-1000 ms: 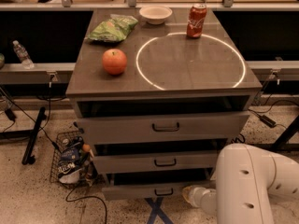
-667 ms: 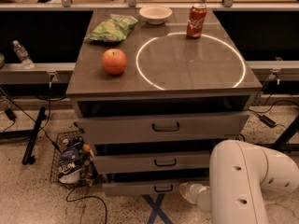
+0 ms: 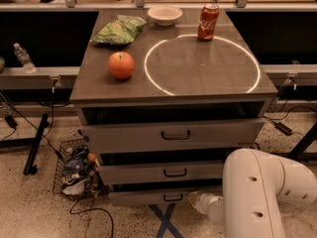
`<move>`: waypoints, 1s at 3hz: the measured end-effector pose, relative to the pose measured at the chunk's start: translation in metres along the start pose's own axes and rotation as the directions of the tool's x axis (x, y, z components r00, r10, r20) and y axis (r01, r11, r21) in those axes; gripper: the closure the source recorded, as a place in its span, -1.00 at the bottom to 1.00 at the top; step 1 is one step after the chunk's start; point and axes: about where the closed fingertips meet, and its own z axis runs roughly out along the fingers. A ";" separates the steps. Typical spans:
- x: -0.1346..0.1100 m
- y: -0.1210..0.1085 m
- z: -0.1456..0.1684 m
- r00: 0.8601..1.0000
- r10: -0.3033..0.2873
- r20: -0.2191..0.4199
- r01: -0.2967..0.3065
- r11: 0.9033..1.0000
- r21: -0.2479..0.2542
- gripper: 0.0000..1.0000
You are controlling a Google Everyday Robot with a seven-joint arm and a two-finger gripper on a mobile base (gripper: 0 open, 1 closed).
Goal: Close bottom drawer
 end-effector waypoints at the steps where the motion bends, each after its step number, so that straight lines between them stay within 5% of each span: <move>1: 0.021 -0.025 -0.032 0.997 0.073 0.003 -0.073 0.997 0.010 1.00; 2: 0.039 -0.005 -0.065 0.993 0.112 -0.021 -0.114 0.990 -0.087 1.00; 3: 0.072 0.037 -0.103 0.983 0.146 -0.110 -0.168 0.961 -0.219 1.00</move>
Offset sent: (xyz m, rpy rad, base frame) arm -0.0652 -0.1267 0.0513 0.0305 0.3049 -0.0636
